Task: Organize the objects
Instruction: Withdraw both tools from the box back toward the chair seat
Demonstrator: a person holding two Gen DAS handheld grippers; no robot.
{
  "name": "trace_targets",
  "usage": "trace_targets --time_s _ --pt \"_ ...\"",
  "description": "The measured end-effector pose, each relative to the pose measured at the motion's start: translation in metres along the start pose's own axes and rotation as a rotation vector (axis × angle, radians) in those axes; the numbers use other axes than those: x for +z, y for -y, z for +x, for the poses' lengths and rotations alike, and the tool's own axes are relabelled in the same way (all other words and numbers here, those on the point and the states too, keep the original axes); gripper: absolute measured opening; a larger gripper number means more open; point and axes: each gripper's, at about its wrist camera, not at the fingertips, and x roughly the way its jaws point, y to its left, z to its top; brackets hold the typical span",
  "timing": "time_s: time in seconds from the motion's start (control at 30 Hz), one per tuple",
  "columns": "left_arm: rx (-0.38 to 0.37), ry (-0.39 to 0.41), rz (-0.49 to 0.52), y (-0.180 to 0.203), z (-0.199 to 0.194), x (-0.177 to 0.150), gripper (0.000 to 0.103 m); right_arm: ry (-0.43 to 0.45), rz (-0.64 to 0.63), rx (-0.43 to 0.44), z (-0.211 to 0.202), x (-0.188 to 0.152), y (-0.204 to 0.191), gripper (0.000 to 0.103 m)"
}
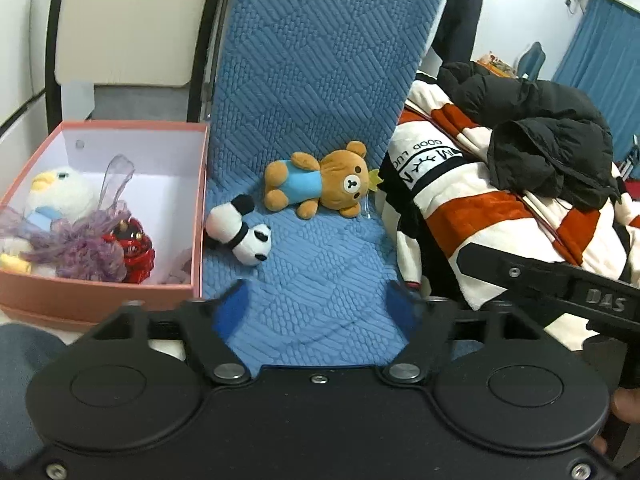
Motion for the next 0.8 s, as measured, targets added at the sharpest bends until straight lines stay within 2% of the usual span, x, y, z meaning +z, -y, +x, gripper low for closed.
trace_targets --time_s 0.03,0.07,0.1,0.13,0.63,0.8 --pt "0.011 0.014 0.006 0.002 0.001 0.0 0.099 0.008 0.008 0.009 0.001 -0.001 0.003 0.095" --pt "0.026 0.028 0.01 0.004 0.001 -0.001 0.099 0.013 0.013 0.013 0.002 -0.001 0.005 0.096" --pt "0.033 0.035 0.012 0.005 0.003 -0.001 0.101 0.01 0.017 0.011 0.004 -0.002 0.008 0.103" --pt "0.033 0.036 0.013 0.005 0.004 -0.002 0.101 0.01 0.025 0.008 0.005 -0.003 0.011 0.103" --pt "0.048 0.015 0.002 0.002 0.033 -0.014 0.101 0.01 0.075 -0.025 0.017 -0.018 0.034 0.103" --pt "0.045 0.009 -0.02 0.001 0.046 -0.012 0.101 0.017 0.132 -0.026 0.021 -0.021 0.044 0.103"
